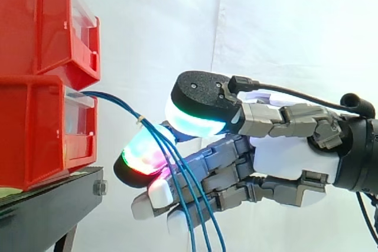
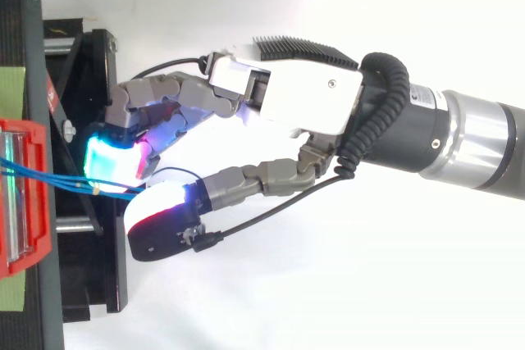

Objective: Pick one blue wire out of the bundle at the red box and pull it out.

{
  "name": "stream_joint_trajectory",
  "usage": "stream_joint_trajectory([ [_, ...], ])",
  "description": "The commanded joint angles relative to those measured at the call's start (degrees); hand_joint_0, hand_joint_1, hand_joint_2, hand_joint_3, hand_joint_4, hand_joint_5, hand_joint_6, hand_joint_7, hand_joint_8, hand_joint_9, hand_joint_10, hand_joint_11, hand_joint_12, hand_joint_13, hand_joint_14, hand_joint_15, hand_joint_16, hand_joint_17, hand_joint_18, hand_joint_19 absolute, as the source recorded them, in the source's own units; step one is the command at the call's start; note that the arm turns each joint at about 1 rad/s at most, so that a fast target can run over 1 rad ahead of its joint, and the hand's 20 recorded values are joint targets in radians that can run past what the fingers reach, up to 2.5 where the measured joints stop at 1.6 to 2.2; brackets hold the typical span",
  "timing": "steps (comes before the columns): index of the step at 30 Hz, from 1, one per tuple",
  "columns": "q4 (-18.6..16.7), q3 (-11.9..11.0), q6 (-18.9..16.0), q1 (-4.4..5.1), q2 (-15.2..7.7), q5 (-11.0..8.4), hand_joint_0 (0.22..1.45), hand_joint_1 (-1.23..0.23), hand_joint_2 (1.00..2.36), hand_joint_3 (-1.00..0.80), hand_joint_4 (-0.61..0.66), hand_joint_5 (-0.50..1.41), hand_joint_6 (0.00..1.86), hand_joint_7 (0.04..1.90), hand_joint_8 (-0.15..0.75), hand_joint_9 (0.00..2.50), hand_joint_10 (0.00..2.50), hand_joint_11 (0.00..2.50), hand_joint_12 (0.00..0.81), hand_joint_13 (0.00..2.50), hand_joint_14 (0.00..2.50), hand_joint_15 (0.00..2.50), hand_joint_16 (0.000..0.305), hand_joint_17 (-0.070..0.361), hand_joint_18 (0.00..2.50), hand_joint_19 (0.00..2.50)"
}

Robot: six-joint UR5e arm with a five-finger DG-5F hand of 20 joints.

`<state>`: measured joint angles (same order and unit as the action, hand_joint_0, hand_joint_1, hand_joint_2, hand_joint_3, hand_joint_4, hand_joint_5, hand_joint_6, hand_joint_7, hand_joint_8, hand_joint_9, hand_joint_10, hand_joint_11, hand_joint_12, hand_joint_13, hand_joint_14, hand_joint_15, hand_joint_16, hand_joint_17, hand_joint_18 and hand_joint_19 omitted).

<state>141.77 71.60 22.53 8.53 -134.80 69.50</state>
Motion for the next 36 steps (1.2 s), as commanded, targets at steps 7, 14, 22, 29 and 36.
stream_joint_trajectory([
  [7,0.17,-0.67,-0.03,0.26,-0.02,-0.07,0.60,-0.69,1.02,-0.31,0.26,-0.17,0.75,1.02,0.387,0.81,0.01,0.49,0.456,0.70,0.01,0.30,0.063,0.143,0.73,0.43],
  [14,0.43,-0.94,0.06,0.35,-0.02,-0.07,0.60,-0.71,1.02,-0.24,0.25,-0.19,0.83,0.97,0.387,0.80,0.01,0.51,0.456,0.71,0.01,0.30,0.063,0.143,0.75,0.43],
  [22,0.26,-1.03,0.41,0.44,-0.02,-0.07,0.59,-0.70,1.02,-0.17,0.27,-0.20,0.88,0.91,0.391,0.83,0.01,0.58,0.460,0.74,0.01,0.32,0.064,0.144,0.78,0.44],
  [29,0.52,-1.20,0.32,0.53,-0.02,-0.07,0.56,-0.67,1.01,-0.33,0.29,-0.18,0.88,0.99,0.418,0.91,0.02,0.59,0.476,0.79,0.01,0.34,0.065,0.145,0.82,0.46],
  [36,0.70,-1.55,0.32,0.44,-0.02,-0.07,0.56,-0.69,1.01,-0.38,0.31,-0.15,0.90,1.08,0.436,1.01,0.02,0.66,0.483,0.85,0.01,0.36,0.063,0.143,0.86,0.47],
])
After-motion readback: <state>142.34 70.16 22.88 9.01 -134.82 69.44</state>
